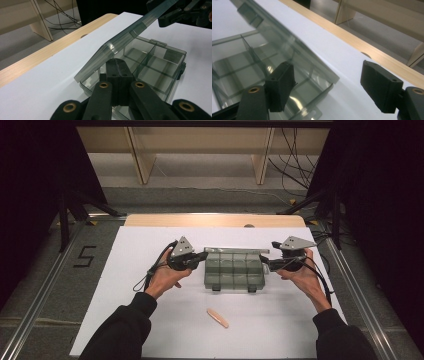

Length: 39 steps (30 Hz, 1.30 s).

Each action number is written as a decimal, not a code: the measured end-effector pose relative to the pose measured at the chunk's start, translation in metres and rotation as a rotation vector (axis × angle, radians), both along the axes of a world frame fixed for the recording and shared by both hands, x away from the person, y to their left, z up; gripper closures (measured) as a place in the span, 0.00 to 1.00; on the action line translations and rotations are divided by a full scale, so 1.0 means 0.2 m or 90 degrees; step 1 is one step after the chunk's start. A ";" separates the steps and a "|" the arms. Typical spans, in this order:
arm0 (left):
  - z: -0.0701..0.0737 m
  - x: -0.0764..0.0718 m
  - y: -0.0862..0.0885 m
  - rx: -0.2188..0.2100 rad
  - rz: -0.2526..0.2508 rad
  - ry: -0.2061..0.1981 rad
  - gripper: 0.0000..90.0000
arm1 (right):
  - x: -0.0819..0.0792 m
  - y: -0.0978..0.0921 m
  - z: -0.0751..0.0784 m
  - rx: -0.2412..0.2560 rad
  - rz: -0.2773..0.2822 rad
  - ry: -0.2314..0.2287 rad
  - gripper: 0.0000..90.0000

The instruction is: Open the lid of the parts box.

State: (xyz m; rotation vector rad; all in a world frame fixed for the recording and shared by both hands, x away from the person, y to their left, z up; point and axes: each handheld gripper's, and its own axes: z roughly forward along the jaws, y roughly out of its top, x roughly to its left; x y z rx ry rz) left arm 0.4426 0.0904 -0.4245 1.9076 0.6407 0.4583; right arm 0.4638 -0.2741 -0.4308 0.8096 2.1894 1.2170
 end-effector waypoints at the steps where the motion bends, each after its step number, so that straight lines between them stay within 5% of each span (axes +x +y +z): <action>1: 0.00 0.00 0.00 0.000 0.000 0.000 1.00 | 0.01 0.00 0.00 -0.002 0.002 -0.007 0.35; 6: 0.00 0.00 0.00 0.000 -0.001 0.001 1.00 | 0.02 0.03 0.00 -0.027 0.011 -0.005 0.44; 18: -0.02 -0.01 0.00 0.005 0.004 0.020 0.98 | 0.03 0.02 0.00 -0.021 0.016 -0.004 0.67; 21: -0.06 -0.01 -0.01 0.011 0.004 0.050 0.92 | 0.03 0.02 0.00 -0.019 0.017 -0.015 0.71; 24: -0.10 -0.02 -0.02 0.057 0.011 0.071 0.83 | 0.03 0.02 0.00 -0.016 0.017 -0.006 0.73; 28: -0.16 -0.02 -0.06 0.075 0.023 0.113 0.72 | 0.02 0.02 0.01 -0.012 0.010 -0.003 0.75; 33: -0.22 -0.02 -0.08 0.105 0.035 0.150 0.66 | 0.02 0.02 0.01 -0.011 0.008 -0.004 0.76; 39: -0.24 -0.01 -0.10 0.096 0.058 0.187 0.65 | 0.02 0.02 0.01 -0.010 0.002 -0.004 0.78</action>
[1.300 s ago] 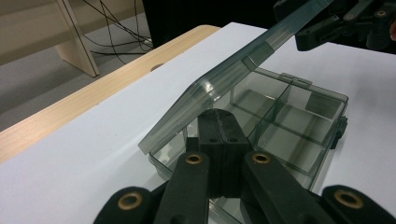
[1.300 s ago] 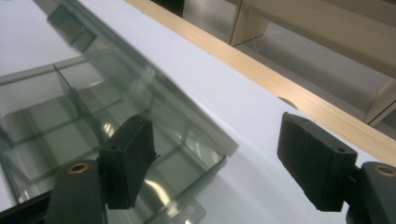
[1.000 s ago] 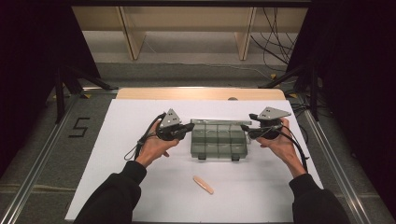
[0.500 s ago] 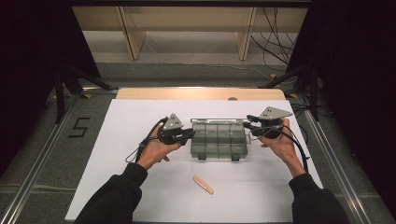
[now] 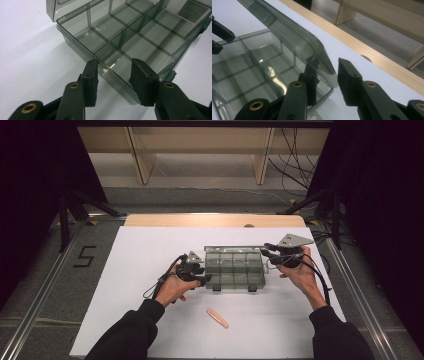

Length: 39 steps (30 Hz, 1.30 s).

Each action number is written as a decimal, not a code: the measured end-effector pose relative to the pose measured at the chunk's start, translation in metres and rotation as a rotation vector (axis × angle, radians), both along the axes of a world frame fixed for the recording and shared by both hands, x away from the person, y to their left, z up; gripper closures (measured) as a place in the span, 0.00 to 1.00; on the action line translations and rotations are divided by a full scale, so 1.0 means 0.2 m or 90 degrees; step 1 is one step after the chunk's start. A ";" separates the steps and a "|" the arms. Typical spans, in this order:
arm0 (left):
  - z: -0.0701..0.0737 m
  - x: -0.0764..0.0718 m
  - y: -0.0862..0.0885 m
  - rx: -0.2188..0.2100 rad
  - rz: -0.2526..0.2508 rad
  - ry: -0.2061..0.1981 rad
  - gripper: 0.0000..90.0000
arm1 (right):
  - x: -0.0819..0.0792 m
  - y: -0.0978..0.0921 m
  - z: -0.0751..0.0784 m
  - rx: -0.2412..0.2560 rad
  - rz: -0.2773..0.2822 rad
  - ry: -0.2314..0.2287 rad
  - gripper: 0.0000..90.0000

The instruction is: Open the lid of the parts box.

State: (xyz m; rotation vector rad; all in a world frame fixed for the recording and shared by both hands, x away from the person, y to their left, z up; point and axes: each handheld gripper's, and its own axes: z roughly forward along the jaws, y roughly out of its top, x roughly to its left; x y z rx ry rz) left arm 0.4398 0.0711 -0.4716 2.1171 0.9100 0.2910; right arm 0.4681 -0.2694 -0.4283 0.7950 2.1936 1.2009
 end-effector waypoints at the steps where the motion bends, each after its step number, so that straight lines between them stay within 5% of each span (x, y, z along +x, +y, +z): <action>1: 0.00 0.00 0.00 -0.006 0.007 0.004 0.65 | 0.00 0.00 0.00 0.000 -0.003 -0.001 0.79; 20: 0.01 -0.01 -0.02 0.012 0.034 0.018 0.69 | 0.05 0.01 0.02 0.006 -0.058 0.002 0.90; 39: 0.01 -0.01 -0.02 0.010 0.034 0.017 0.69 | 0.16 0.05 0.06 0.012 -0.124 0.054 0.93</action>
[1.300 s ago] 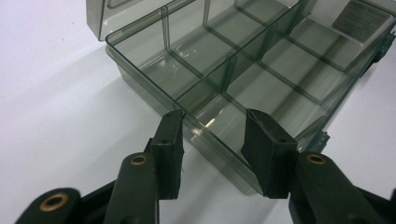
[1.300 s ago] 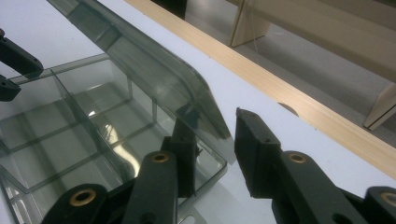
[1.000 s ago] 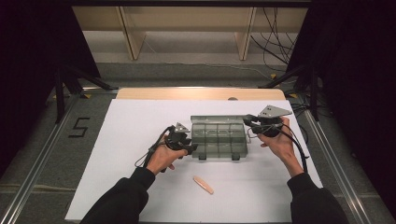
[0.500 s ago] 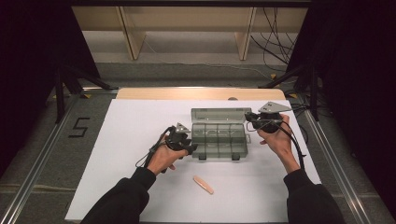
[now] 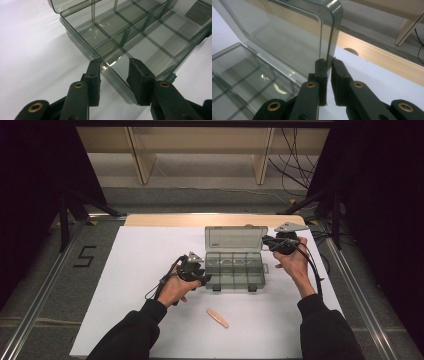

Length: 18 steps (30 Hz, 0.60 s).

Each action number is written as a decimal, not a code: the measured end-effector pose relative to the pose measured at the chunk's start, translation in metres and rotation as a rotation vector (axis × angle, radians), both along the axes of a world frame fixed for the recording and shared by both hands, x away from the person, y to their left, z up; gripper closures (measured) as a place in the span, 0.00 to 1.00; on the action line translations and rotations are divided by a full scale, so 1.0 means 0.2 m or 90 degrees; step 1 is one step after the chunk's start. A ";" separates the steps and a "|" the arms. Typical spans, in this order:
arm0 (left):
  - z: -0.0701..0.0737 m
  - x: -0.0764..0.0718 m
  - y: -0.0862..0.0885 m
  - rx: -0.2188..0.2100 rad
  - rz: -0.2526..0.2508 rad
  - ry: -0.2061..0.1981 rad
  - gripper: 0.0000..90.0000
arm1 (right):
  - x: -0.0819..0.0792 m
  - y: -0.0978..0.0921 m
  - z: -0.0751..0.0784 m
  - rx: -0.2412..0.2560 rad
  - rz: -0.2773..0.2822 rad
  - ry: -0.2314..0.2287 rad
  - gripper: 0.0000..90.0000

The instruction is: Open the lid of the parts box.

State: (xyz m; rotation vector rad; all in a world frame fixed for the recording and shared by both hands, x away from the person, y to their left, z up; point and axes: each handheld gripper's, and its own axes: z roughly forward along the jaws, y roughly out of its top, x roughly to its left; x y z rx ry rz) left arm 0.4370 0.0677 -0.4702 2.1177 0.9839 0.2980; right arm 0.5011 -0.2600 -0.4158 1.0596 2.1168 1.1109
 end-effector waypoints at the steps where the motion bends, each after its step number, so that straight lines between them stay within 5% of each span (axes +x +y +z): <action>1: 0.00 0.00 0.00 0.000 0.000 0.000 0.69 | 0.01 0.00 0.00 0.002 0.001 0.007 0.93; 18: 0.00 0.00 0.00 -0.003 0.003 -0.003 0.69 | 0.11 0.02 0.01 0.004 -0.025 0.036 0.92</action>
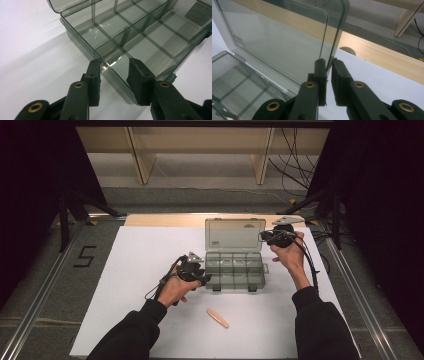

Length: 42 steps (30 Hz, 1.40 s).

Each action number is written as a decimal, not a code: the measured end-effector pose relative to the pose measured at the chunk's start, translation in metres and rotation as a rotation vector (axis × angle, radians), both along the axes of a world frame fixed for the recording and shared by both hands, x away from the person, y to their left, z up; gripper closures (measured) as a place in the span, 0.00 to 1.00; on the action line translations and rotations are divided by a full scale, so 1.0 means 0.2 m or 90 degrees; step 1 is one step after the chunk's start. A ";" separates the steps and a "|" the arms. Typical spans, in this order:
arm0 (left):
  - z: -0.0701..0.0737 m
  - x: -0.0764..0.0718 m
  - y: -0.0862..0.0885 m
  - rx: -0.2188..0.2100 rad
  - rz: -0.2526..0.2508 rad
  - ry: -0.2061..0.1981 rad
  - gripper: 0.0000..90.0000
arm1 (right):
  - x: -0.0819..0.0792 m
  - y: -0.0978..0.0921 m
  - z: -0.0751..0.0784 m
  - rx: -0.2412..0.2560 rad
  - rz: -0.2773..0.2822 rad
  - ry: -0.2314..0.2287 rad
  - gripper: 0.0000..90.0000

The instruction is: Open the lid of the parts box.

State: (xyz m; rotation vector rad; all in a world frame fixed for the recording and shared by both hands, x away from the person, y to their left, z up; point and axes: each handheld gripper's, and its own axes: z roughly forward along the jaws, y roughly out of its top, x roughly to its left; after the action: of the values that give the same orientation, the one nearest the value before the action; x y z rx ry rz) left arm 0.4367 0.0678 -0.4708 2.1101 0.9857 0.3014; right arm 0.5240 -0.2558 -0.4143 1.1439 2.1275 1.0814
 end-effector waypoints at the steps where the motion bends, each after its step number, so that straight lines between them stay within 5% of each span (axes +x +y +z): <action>1: 0.00 0.00 0.00 0.000 0.000 0.000 0.69 | 0.00 0.00 0.00 0.002 0.001 0.001 0.92; 23: 0.00 0.00 0.00 -0.006 0.001 0.002 0.69 | 0.04 0.01 -0.01 0.026 -0.035 0.031 0.90; 24: 0.00 0.00 0.00 -0.005 0.000 0.002 0.69 | 0.05 0.00 -0.02 0.013 -0.023 0.011 0.90; 26: 0.00 0.00 0.00 -0.006 0.001 0.002 0.69 | 0.05 0.01 -0.01 0.022 -0.035 0.027 0.90; 30: 0.00 0.00 0.00 -0.006 0.001 0.002 0.69 | 0.06 0.02 -0.02 0.021 -0.041 0.026 0.89; 31: 0.00 0.00 0.00 -0.007 0.001 0.003 0.69 | 0.07 0.01 -0.02 0.015 -0.033 0.007 0.89; 42: 0.00 0.00 0.00 -0.005 -0.001 0.005 0.69 | 0.06 0.01 -0.02 0.030 -0.042 0.017 0.86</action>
State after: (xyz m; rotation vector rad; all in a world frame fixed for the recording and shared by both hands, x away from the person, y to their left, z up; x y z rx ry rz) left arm 0.4358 0.0687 -0.4708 2.1063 0.9881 0.2870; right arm 0.5359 -0.2543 -0.4175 1.2484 2.0791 1.0973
